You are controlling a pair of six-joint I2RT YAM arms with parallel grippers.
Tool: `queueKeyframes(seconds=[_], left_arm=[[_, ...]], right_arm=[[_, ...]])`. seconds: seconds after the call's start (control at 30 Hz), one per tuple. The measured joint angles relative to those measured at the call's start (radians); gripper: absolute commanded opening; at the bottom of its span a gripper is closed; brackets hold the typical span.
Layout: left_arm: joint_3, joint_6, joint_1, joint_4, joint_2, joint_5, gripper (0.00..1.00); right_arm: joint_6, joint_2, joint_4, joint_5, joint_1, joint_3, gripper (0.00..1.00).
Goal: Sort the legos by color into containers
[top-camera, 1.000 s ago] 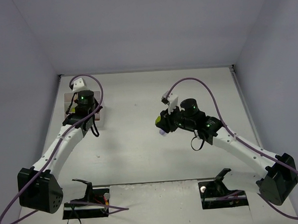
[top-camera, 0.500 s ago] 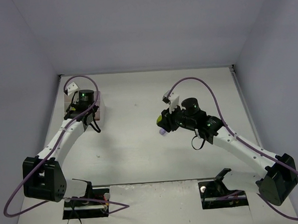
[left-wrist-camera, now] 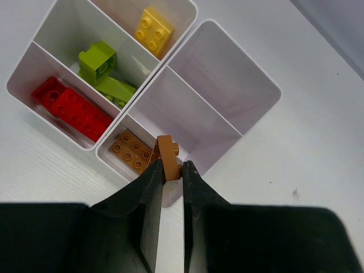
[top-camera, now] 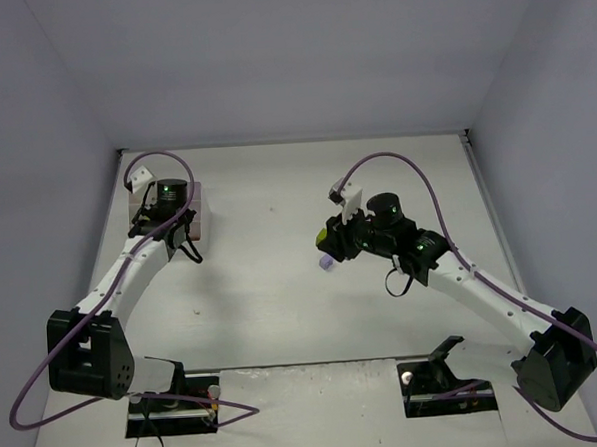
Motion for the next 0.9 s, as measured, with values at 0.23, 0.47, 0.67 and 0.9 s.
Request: queueKeyframes(seconds=[0.23, 0.47, 0.67, 0.9], left_arm=[[0.0, -0.018, 0.008, 0.0, 0.013, -0.001, 0.08], [0.0, -0.04, 0.008, -0.003, 0.015, -0.01, 0.16], [0.0, -0.051, 0.008, -0.003, 0.021, -0.017, 0.22], [0.0, -0.07, 0.009, -0.01, 0.034, -0.018, 0.34]], right_arm=[[0.0, 0.0, 0.0, -0.007, -0.008, 0.0, 0.0], [0.0, 0.0, 0.0, -0.007, -0.013, 0.0, 0.0], [0.0, 0.0, -0.002, -0.008, -0.013, -0.009, 0.0], [0.0, 0.0, -0.003, -0.009, -0.016, -0.01, 0.0]])
